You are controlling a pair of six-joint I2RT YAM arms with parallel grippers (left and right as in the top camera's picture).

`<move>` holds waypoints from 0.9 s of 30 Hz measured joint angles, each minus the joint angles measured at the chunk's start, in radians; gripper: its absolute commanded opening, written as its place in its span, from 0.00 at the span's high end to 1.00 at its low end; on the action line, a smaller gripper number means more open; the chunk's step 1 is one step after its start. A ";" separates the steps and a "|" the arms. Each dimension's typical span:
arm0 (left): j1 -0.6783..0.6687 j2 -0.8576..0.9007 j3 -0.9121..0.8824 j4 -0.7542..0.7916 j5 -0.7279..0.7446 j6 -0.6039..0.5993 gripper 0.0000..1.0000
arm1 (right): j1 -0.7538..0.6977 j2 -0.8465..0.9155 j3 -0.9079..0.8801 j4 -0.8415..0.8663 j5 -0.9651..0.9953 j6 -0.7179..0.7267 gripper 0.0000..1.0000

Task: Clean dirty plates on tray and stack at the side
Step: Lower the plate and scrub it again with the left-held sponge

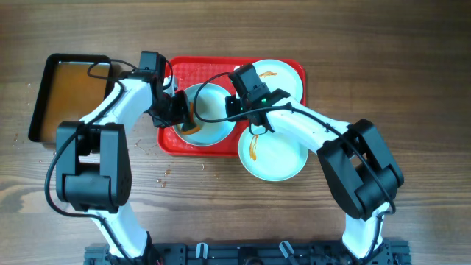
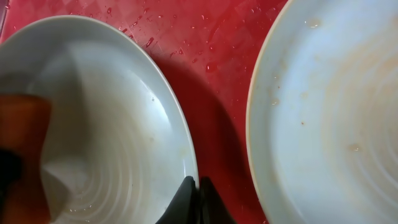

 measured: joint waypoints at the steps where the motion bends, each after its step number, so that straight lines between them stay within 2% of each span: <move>1: -0.005 0.000 -0.002 0.008 0.000 0.000 0.96 | 0.000 0.000 0.000 0.000 -0.002 0.000 0.96; 8: -0.061 0.000 -0.018 0.042 0.001 0.000 0.96 | -0.006 0.000 -0.001 -0.006 -0.003 0.000 0.96; 14: -0.063 -0.001 0.001 -0.139 -0.098 -0.006 0.96 | -0.004 0.000 -0.001 0.002 -0.021 0.000 0.96; 19: -0.063 0.001 0.087 -0.283 -0.141 -0.028 0.96 | -0.004 0.000 -0.001 0.003 -0.028 0.000 0.96; 25: -0.063 0.001 0.098 -0.255 -0.168 -0.032 0.96 | -0.004 0.000 -0.001 0.002 -0.029 0.000 0.96; 27: -0.067 0.001 0.096 -0.198 -0.168 -0.032 0.96 | -0.004 0.000 -0.001 0.002 -0.029 0.000 0.96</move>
